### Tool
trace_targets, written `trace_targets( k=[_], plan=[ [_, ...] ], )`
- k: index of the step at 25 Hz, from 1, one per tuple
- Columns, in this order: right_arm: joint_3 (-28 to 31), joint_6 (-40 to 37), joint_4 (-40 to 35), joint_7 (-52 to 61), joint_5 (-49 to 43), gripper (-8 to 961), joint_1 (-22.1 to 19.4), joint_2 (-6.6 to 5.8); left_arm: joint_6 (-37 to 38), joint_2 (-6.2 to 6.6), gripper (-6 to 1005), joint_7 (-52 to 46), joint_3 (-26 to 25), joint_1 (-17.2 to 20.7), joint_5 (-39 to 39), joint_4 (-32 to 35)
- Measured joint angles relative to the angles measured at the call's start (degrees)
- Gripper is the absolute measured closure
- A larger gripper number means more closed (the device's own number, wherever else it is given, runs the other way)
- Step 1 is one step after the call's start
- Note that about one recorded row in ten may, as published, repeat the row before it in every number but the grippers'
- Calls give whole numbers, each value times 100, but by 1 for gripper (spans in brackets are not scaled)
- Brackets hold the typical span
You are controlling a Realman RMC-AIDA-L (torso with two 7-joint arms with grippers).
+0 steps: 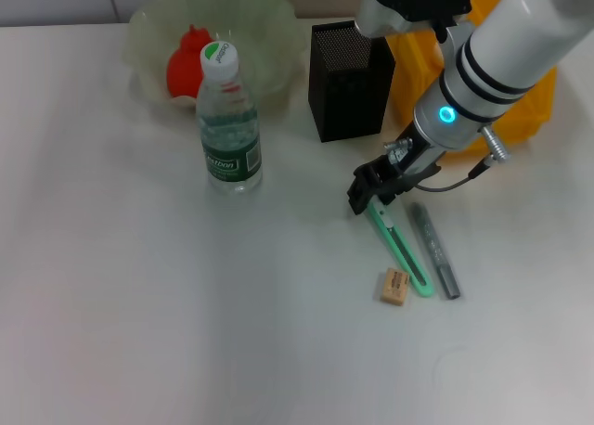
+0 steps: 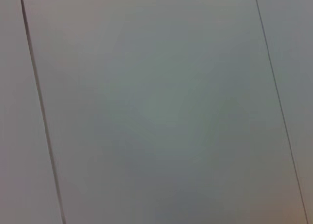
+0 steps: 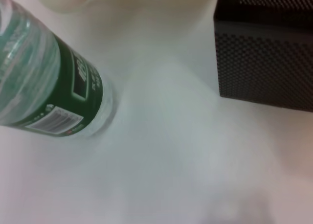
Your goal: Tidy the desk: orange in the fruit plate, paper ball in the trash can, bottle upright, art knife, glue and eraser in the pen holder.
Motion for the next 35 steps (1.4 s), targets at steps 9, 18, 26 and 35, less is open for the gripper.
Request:
trace_targets(
  k=[9, 18, 26, 35],
  plan=[
    [0, -3, 154, 3, 8, 542, 90, 0, 30, 0, 221, 12, -63, 1, -4, 0],
    [0, -2, 115, 8, 9, 720, 92, -14, 27, 0, 222, 14, -62, -6, -17, 0],
    [4, -3, 148, 8, 9, 755, 81, -18, 4, -2, 222, 13, -61, -30, -24, -6],
    [5, -55, 143, -24, 9, 765, 86, -26, 33, -14, 221, 13, -61, -21, -49, -10]
  ],
)
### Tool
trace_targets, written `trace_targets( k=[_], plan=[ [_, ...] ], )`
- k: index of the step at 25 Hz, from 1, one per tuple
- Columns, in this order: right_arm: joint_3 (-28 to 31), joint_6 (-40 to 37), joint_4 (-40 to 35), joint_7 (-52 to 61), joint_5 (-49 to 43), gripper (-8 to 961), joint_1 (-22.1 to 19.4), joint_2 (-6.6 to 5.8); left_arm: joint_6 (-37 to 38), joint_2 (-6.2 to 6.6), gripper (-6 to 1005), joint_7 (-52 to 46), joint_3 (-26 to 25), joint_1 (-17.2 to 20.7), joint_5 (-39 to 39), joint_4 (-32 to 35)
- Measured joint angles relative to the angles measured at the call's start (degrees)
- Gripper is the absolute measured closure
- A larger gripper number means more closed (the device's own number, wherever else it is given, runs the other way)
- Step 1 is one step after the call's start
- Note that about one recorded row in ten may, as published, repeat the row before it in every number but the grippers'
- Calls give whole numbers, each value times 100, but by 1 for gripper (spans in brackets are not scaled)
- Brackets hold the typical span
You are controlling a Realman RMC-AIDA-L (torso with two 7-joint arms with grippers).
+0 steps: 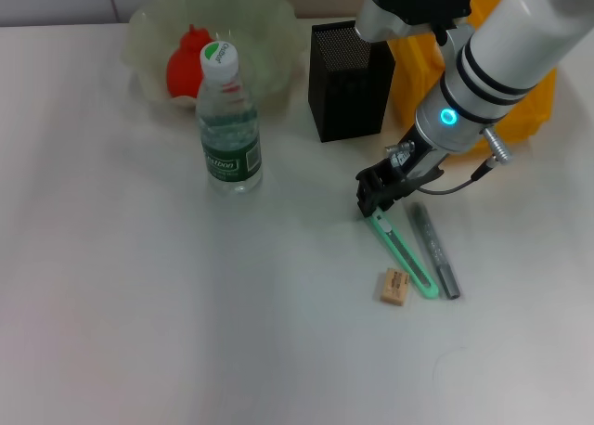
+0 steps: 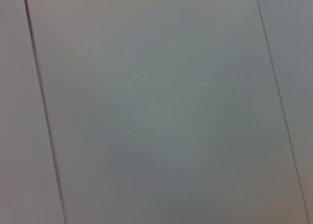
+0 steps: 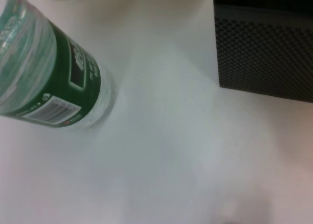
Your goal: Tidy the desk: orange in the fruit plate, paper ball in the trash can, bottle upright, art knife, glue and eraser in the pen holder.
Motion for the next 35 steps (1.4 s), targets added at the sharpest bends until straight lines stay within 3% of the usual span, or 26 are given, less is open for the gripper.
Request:
trace_targets(
  k=[11, 18, 27, 32, 35],
  plan=[
    [71, -17, -81, -16, 7, 793, -97, -10, 10, -4, 222, 0, 0, 45, -27, -9],
    [202, -106, -526, -47, 223, 794, -508, -42, 12, -4, 222, 0, 3, 63, -63, -8],
    [830, -217, -846, -311, 277, 802, -918, -44, 11, -3, 222, 0, 15, 56, -88, -7],
    [821, -314, -1060, -321, 290, 954, -939, -44, 11, -3, 222, 28, 10, 34, -88, -7],
    [797, -465, -1213, -321, 292, 947, -876, -44, 10, -3, 222, 48, 8, 25, -88, -22]
  ],
)
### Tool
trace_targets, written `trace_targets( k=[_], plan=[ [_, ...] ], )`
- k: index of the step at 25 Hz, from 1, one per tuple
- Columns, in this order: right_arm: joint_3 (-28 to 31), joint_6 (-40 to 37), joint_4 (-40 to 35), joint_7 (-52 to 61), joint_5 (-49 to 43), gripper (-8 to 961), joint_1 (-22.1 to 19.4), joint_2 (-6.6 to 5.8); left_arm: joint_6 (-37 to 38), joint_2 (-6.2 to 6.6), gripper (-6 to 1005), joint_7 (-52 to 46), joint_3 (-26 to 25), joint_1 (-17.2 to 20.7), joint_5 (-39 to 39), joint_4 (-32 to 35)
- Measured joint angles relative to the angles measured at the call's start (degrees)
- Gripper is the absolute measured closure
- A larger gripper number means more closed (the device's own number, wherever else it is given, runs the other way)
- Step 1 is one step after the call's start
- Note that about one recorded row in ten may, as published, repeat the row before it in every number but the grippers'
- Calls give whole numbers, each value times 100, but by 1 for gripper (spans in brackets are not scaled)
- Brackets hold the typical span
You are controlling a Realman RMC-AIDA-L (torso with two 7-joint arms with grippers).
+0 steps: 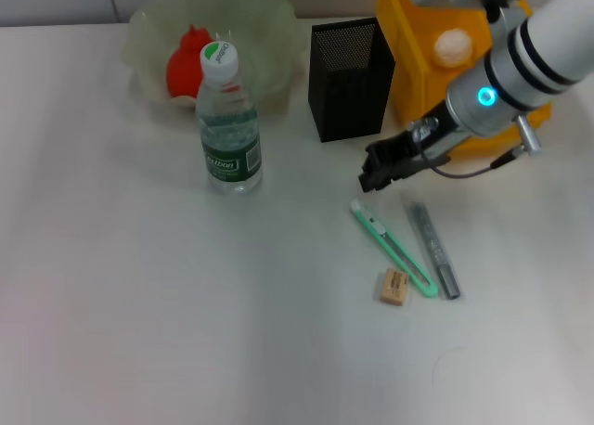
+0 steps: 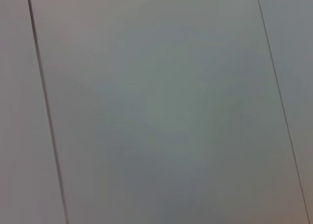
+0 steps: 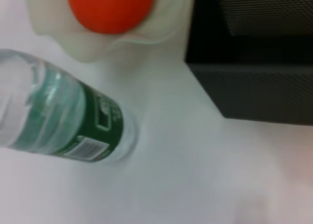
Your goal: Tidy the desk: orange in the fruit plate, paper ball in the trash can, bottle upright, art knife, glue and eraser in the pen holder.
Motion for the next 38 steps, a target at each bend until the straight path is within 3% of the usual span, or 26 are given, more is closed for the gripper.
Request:
trace_targets(
  k=[11, 21, 30, 38],
  plan=[
    [-239, -26, 624, 46, -360, 512, 672, 21, -39, 0, 222, 94, -9, -34, -50, -54],
    [-637, 157, 1020, 47, -403, 407, 1029, 51, -23, 0, 221, 156, -8, -65, -133, -163],
    [-817, 276, 1362, 34, -377, 418, 1355, 70, -43, 0, 221, 165, -14, -65, -140, -211],
    [-1060, 309, 1482, 40, -344, 419, 1380, 71, -43, 5, 221, 363, -28, -186, -277, -411]
  ],
)
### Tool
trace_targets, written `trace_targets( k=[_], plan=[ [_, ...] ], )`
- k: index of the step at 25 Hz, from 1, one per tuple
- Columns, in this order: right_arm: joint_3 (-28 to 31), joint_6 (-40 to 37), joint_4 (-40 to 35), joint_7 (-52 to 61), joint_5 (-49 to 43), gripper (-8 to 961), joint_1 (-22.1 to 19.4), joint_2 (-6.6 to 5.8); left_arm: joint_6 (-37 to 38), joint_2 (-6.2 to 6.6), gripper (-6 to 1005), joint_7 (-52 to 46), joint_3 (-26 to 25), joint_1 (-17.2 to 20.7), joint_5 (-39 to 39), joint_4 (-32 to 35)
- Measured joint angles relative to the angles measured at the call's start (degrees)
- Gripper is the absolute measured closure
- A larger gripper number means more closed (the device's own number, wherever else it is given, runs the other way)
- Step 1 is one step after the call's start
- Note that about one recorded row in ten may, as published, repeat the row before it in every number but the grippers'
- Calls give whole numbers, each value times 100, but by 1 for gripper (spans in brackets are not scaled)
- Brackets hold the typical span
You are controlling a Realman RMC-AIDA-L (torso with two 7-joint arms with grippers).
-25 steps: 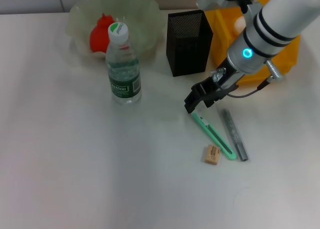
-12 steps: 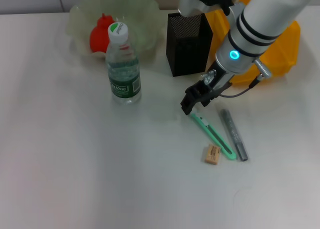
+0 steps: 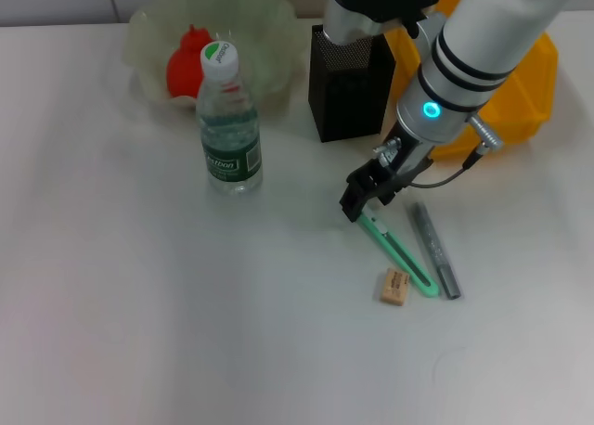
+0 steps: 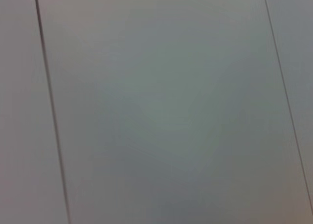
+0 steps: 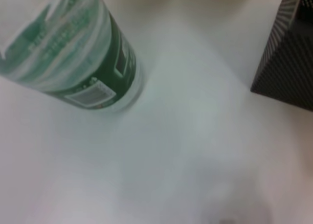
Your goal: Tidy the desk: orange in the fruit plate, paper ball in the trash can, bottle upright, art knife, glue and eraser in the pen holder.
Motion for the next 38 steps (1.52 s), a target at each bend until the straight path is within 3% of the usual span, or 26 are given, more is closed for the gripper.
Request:
trace_targets(
  k=[18, 38],
  plan=[
    [-50, 11, 58, -32, 0, 490, -76, 0, -8, -5, 223, 89, 2, -240, -13, -236],
    [-191, 126, 109, -38, -5, 674, -51, 0, -8, -5, 225, 181, 2, -338, -77, -382]
  ],
)
